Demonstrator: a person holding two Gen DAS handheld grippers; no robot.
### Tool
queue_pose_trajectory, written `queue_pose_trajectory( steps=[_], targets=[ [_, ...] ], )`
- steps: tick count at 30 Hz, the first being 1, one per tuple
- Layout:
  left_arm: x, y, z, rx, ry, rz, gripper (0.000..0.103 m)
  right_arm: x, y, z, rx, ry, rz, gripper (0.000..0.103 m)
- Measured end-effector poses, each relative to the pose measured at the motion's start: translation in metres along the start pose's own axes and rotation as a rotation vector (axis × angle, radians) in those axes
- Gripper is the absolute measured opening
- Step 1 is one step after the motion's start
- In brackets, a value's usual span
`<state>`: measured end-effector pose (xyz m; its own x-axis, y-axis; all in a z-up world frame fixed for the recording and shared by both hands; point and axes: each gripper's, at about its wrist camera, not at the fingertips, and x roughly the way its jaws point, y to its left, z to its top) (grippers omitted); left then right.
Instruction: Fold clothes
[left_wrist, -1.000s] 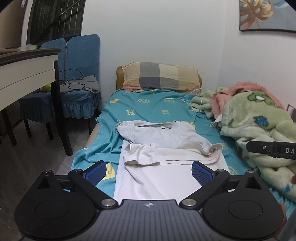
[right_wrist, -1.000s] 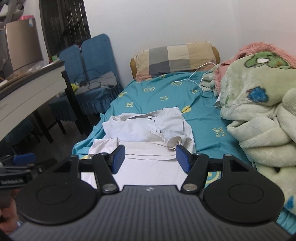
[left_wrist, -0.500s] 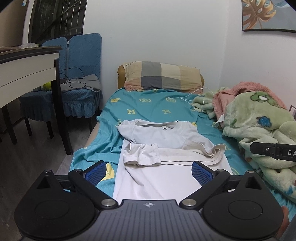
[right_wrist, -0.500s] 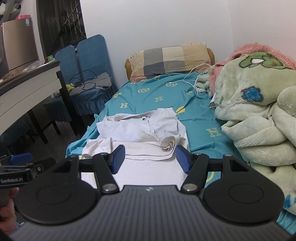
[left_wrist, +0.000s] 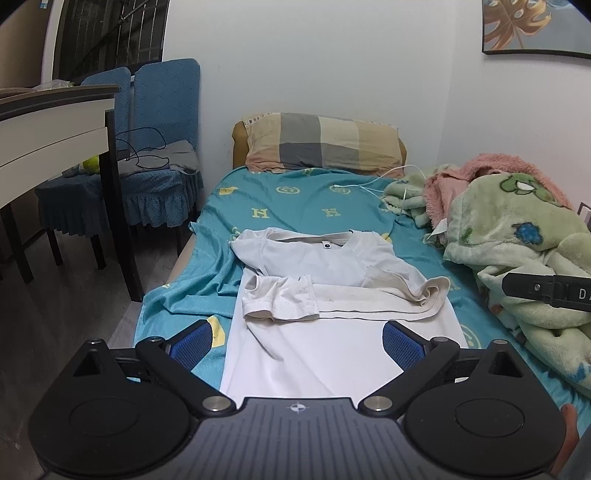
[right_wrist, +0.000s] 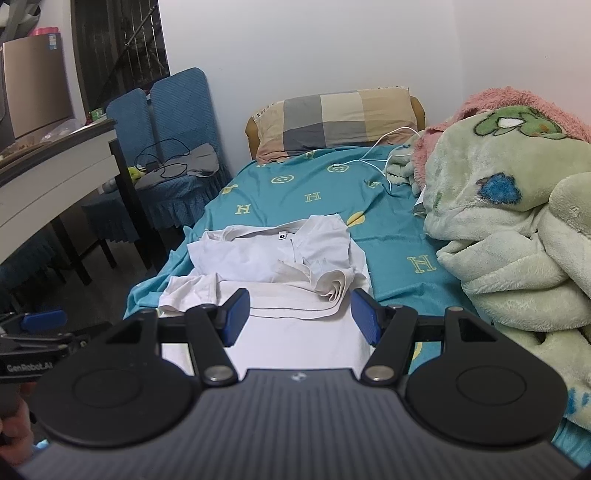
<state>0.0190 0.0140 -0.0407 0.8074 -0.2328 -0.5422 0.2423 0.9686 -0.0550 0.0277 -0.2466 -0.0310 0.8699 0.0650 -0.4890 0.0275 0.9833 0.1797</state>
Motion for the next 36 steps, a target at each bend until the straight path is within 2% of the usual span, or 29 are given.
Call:
queue_pose_trajectory(
  steps=[15,18,21,24,27,31,36],
  targets=[
    [0.005,0.002,-0.003,-0.033,0.038,-0.025,0.1,0.003,-0.003,0.0,0.01,0.009,-0.012,0.063],
    [0.008,0.003,-0.004,-0.058,0.07,-0.038,0.1,0.004,-0.003,-0.001,0.013,0.011,-0.014,0.063],
    [0.017,0.008,-0.008,-0.108,0.15,-0.056,0.1,0.005,-0.004,-0.001,0.017,0.017,-0.017,0.063],
    [0.032,0.015,-0.017,-0.191,0.26,-0.076,0.098,0.007,-0.006,-0.002,0.032,0.033,-0.018,0.063],
    [0.052,0.038,-0.031,-0.365,0.382,-0.111,0.096,0.013,-0.015,-0.004,0.103,0.069,0.003,0.063],
    [0.076,0.073,-0.056,-0.646,0.499,-0.173,0.093,0.025,-0.038,-0.01,0.29,0.151,0.07,0.063],
    [0.098,0.102,-0.083,-0.903,0.57,-0.182,0.091,0.043,-0.057,-0.03,0.554,0.28,0.185,0.065]
  ],
)
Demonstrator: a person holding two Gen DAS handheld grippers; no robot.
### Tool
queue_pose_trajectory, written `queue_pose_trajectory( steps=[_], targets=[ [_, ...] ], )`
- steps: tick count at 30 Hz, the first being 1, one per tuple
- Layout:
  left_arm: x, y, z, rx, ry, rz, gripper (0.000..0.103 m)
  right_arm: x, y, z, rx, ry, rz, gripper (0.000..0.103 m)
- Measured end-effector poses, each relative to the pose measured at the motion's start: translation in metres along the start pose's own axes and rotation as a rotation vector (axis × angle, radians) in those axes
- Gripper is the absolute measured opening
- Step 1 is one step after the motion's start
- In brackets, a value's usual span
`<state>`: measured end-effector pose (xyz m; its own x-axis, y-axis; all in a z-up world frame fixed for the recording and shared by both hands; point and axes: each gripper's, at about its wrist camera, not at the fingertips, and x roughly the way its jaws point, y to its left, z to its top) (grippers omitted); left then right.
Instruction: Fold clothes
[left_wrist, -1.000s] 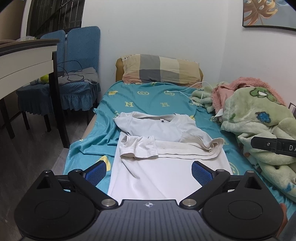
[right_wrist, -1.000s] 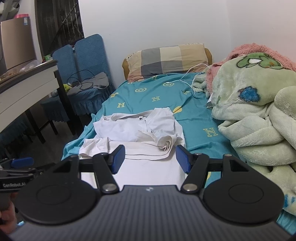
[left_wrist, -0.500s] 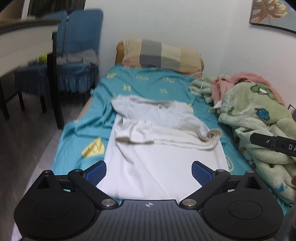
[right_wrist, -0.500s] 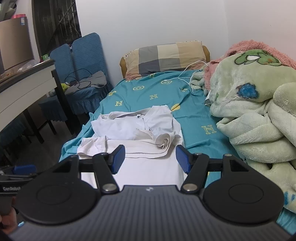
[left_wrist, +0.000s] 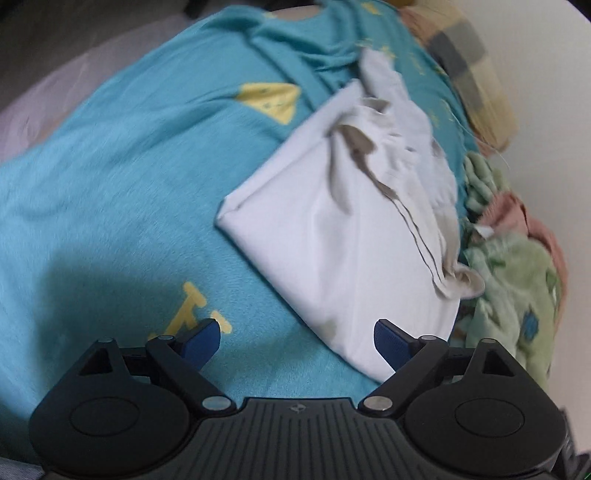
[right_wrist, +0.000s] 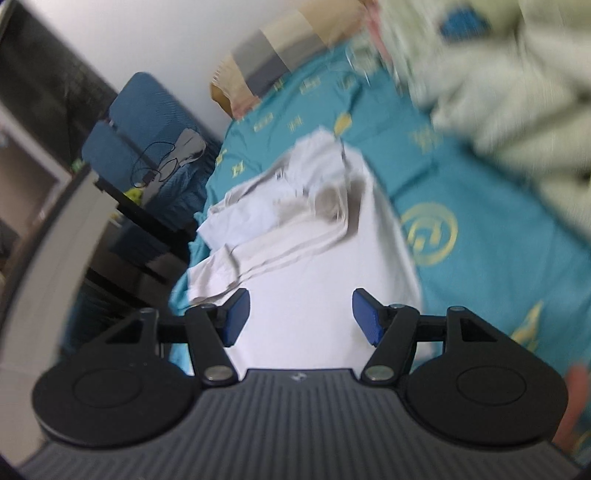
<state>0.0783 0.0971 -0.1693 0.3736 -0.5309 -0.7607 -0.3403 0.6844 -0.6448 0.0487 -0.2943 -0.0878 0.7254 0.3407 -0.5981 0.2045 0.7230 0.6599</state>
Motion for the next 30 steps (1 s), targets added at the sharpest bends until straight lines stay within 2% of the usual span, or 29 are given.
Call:
queue_pose_trajectory(
  steps=[4,6,8,10,13,15,16,21,22,23,24,26,27,30],
  targets=[
    [0.007,0.006,0.011,-0.085,-0.035,-0.066,0.091,0.023,-0.012,-0.015,0.201,0.148,0.106,0.065],
    [0.011,0.004,0.016,-0.096,-0.055,-0.083,0.09,0.035,-0.019,-0.024,0.302,0.221,0.148,0.065],
    [0.015,0.0,0.018,-0.085,-0.067,-0.097,0.089,0.047,-0.025,-0.035,0.392,0.278,0.151,0.065],
    [0.02,-0.007,0.021,-0.051,-0.064,-0.107,0.085,0.054,-0.032,-0.043,0.455,0.306,0.115,0.065],
    [0.024,-0.007,0.02,-0.066,-0.086,-0.115,0.078,0.055,-0.047,-0.047,0.547,0.254,0.009,0.064],
    [0.025,-0.005,0.021,-0.088,-0.104,-0.114,0.061,0.053,-0.056,-0.049,0.592,0.195,-0.073,0.064],
    [0.026,-0.003,0.022,-0.106,-0.113,-0.112,0.056,0.052,-0.058,-0.05,0.599,0.173,-0.097,0.064],
    [0.028,0.011,0.025,-0.19,-0.122,-0.11,0.021,0.051,-0.057,-0.046,0.574,0.042,-0.139,0.06],
    [0.028,0.012,0.024,-0.191,-0.125,-0.109,0.019,0.052,-0.057,-0.045,0.564,0.022,-0.146,0.057],
    [0.027,0.012,0.024,-0.188,-0.131,-0.112,0.017,0.053,-0.056,-0.045,0.554,0.013,-0.153,0.051],
    [0.026,0.01,0.023,-0.177,-0.138,-0.114,0.014,0.055,-0.055,-0.045,0.547,0.008,-0.16,0.037],
    [0.023,0.006,0.023,-0.154,-0.152,-0.115,0.011,0.055,-0.055,-0.044,0.532,-0.003,-0.163,0.016],
    [0.021,0.002,0.022,-0.127,-0.158,-0.105,0.01,0.053,-0.057,-0.042,0.522,-0.01,-0.155,0.012],
    [0.008,-0.011,0.02,-0.05,-0.172,-0.091,0.008,0.042,-0.051,-0.035,0.46,-0.047,-0.131,0.01]
  ],
)
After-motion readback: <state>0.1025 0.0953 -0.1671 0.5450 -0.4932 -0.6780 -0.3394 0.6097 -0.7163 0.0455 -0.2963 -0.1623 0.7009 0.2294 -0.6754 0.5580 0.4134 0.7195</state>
